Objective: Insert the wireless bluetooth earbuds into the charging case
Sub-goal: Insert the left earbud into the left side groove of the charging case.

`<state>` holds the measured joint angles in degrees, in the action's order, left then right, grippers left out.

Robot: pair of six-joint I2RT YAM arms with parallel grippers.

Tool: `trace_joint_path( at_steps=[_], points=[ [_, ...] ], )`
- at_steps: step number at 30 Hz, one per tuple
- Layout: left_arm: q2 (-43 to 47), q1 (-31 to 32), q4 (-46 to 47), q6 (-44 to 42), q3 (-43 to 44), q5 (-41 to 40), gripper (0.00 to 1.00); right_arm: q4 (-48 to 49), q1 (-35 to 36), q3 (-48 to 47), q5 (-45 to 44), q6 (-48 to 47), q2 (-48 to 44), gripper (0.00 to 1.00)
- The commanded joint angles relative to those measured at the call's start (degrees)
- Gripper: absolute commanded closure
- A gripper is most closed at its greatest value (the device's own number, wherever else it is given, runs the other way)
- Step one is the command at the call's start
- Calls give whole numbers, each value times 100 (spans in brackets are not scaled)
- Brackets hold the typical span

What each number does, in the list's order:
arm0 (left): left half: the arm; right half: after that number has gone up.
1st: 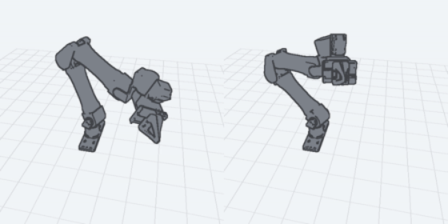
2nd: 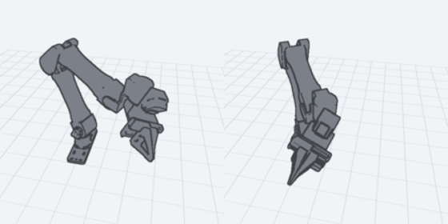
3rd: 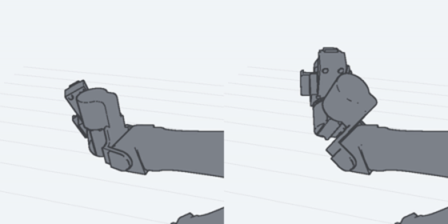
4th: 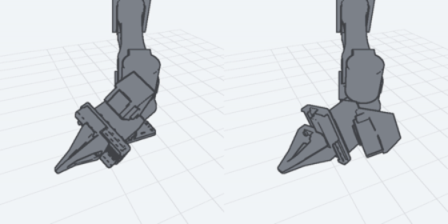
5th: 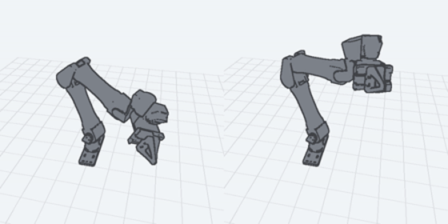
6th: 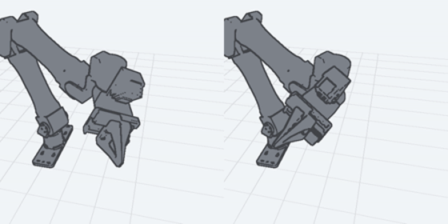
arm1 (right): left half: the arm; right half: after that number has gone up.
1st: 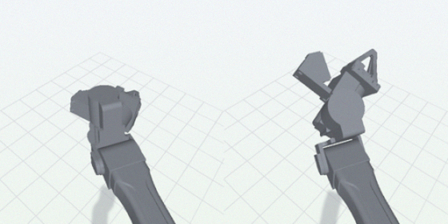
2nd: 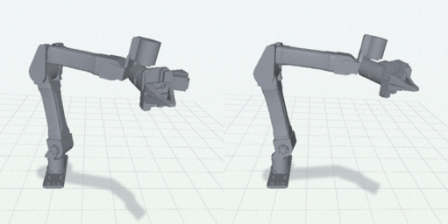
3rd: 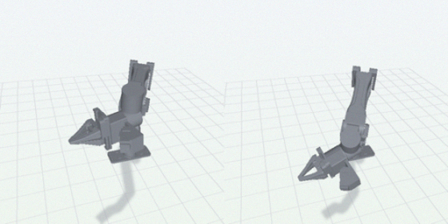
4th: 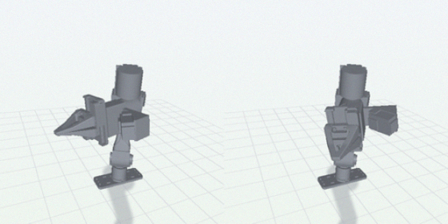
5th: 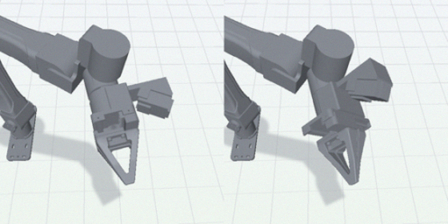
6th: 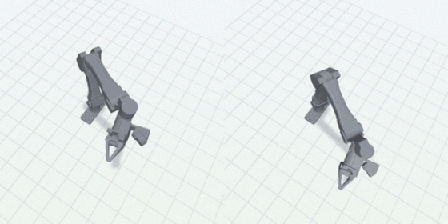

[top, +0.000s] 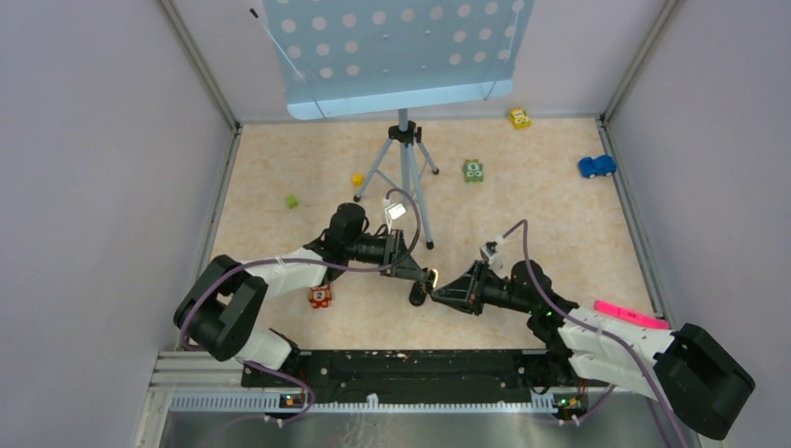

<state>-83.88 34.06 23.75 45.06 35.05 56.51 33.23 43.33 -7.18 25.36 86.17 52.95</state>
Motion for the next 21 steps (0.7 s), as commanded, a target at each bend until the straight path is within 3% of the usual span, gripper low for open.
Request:
trace_joint_path(
  at_steps=[1, 21],
  points=[
    [264, 20, 149, -111, 142, 14, 100, 23, 104, -258, 4, -55, -9, 100],
    [424, 15, 29, -306, 7, 59, 100, 557, 130, -424, 97, -41, 557, 100]
  ],
)
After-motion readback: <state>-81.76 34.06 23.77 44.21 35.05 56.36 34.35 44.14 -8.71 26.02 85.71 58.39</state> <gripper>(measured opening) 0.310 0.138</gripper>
